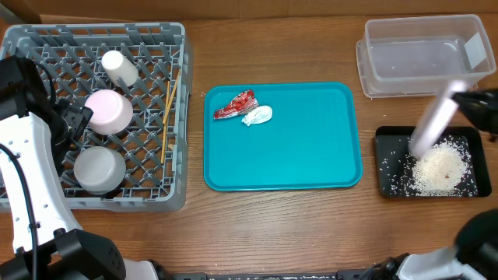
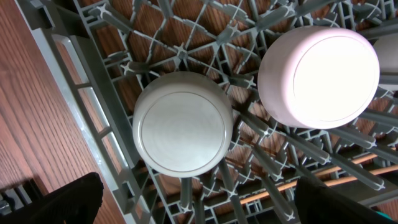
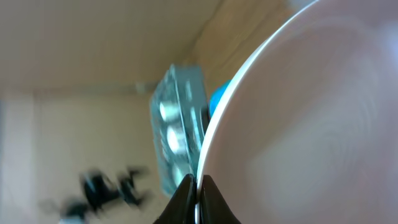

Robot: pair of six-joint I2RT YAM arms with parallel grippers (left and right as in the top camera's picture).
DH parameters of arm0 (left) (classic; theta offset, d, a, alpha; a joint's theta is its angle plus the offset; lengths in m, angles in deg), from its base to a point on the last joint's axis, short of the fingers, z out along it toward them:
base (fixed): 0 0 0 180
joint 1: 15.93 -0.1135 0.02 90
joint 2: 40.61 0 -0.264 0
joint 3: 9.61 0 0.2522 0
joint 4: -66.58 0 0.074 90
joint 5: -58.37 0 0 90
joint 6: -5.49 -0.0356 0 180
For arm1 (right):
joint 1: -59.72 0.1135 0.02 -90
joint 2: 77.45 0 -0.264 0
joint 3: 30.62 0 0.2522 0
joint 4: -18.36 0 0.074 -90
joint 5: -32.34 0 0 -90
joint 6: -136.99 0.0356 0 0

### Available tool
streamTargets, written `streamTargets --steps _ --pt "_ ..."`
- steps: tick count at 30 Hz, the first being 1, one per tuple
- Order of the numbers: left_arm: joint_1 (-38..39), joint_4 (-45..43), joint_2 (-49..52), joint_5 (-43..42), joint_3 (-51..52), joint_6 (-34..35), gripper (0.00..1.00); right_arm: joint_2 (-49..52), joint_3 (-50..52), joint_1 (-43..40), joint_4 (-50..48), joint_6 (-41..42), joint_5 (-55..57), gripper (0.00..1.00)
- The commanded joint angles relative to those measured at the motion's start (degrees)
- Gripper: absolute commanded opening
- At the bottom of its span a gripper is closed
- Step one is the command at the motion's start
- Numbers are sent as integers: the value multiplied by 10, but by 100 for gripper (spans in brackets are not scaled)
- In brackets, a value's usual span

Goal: Sort waste into correct bins and load items into the dishwasher
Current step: 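Carry the empty plate back and set it on the teal tray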

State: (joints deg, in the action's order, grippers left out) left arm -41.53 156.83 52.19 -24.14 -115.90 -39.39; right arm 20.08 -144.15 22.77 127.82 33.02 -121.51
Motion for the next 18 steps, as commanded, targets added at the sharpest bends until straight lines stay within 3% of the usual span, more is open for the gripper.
streamTargets --steps 1,5,11,15,18 --pt "-2 0 -2 0 -2 14 100 -50 -11 97 -23 -22 45 4" --pt "-2 0 -2 0 -2 14 100 -47 -5 235 -84 40 115 4" --pt "-2 0 -2 0 -2 14 100 -40 33 448 -256 159 168 4" --pt "-2 0 -2 0 -2 14 100 -37 60 575 -338 329 427 4" --pt "-2 0 -2 0 -2 14 100 -29 76 662 -358 400 572 4"
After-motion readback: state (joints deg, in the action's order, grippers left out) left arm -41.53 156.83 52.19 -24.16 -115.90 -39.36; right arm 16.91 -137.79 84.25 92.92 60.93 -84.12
